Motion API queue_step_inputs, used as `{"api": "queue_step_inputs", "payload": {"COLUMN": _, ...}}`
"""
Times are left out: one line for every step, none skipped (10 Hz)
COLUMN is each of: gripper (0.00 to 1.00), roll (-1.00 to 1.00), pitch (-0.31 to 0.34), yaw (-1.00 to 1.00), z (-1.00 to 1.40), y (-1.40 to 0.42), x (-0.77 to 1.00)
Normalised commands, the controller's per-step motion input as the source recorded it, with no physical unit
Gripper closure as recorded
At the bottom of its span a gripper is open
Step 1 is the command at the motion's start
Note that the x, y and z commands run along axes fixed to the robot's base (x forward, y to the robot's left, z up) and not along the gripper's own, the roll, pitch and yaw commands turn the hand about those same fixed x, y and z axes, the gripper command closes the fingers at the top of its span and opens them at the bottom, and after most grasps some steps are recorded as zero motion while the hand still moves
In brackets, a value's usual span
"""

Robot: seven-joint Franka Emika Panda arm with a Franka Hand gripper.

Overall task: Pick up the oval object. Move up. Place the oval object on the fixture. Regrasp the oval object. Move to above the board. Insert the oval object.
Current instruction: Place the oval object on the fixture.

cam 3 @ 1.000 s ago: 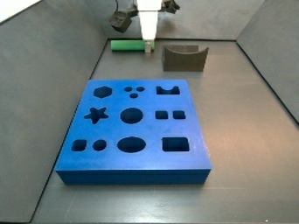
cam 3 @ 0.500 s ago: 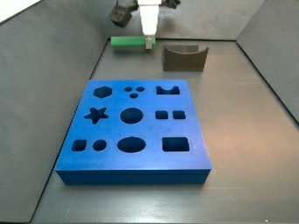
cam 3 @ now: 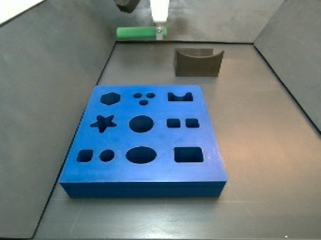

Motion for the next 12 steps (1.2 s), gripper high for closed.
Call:
{"api": "queue_step_inputs", "payload": {"gripper": 1.0, "roll": 0.02, "pitch": 0.025, "yaw": -0.01, "z": 1.0, "y": 0.0, "x": -0.01}}
{"api": "queue_step_inputs", "payload": {"gripper": 1.0, "roll": 0.03, "pitch": 0.032, "yaw": -0.01, "z": 1.0, "y": 0.0, "x": -0.01}}
{"api": "queue_step_inputs", "payload": {"gripper": 1.0, "roll": 0.04, "pitch": 0.055, "yaw": -0.01, "z": 1.0, "y": 0.0, "x": -0.01}}
{"api": "queue_step_inputs", "payload": {"gripper": 1.0, "roll": 0.06, "pitch": 0.073, "yaw": -0.02, "z": 1.0, "y": 0.0, "x": -0.02}}
{"api": "queue_step_inputs", "payload": {"gripper": 1.0, "roll": 0.07, "pitch": 0.082, "yaw": -0.02, "z": 1.0, "y": 0.0, "x": -0.02}}
{"api": "queue_step_inputs", "payload": {"gripper": 1.0, "roll": 0.09, "pitch": 0.09, "yaw": -0.01, "z": 1.0, "y": 0.0, "x": -0.03}}
{"api": "queue_step_inputs", "payload": {"gripper": 1.0, "roll": 0.1, "pitch": 0.096, "yaw": 0.0, "z": 0.95, "y": 0.0, "x": -0.03}}
{"api": "queue_step_inputs", "payload": {"gripper": 1.0, "roll": 0.1, "pitch": 0.099, "yaw": 0.01, "z": 0.81, "y": -0.01, "x": -0.02}}
{"api": "queue_step_inputs", "payload": {"gripper": 1.0, "roll": 0.1, "pitch": 0.105, "yaw": 0.02, "z": 0.61, "y": -0.01, "x": -0.02}}
{"api": "queue_step_inputs", "payload": {"gripper": 1.0, "roll": 0.09, "pitch": 0.11, "yaw": 0.02, "z": 0.46, "y": -0.01, "x": -0.01}}
{"api": "queue_step_inputs", "payload": {"gripper": 1.0, "roll": 0.09, "pitch": 0.115, "yaw": 0.02, "z": 0.36, "y": 0.0, "x": -0.01}}
{"api": "queue_step_inputs", "payload": {"gripper": 1.0, "roll": 0.02, "pitch": 0.043, "yaw": 1.0, "z": 0.0, "y": -1.0, "x": 0.78}}
